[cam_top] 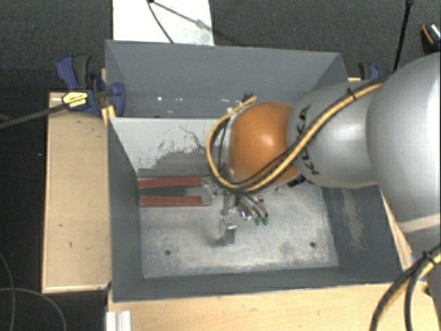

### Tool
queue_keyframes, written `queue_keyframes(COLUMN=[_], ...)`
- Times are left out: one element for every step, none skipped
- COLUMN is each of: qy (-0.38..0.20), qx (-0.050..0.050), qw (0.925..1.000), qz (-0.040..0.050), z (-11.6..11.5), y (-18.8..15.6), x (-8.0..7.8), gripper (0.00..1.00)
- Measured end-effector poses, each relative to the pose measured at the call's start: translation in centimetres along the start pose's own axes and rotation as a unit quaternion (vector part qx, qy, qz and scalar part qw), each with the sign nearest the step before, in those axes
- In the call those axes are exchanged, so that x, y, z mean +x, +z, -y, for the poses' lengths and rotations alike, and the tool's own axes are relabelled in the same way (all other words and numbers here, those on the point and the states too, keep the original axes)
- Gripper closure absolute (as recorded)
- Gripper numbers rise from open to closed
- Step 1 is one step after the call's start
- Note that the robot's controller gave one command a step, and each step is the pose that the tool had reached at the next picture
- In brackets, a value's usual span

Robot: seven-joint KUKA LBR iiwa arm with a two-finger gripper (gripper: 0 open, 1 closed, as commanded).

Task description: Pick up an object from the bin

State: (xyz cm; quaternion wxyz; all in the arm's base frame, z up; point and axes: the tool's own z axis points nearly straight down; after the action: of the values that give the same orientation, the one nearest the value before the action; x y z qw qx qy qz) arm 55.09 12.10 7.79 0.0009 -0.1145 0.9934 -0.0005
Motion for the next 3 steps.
queue_keyframes(qy=[0.026,0.029,-0.015], qx=[-0.001,-0.001,-0.001], qw=[0.9996,0.9996,0.9999], qz=[0.0026,0.0002,0.0052], z=[-1.5,-1.4,-1.6], y=[0.4,0.4,-10.8], x=[-4.6,-4.4,-4.6], gripper=[0.00,1.00,1.00])
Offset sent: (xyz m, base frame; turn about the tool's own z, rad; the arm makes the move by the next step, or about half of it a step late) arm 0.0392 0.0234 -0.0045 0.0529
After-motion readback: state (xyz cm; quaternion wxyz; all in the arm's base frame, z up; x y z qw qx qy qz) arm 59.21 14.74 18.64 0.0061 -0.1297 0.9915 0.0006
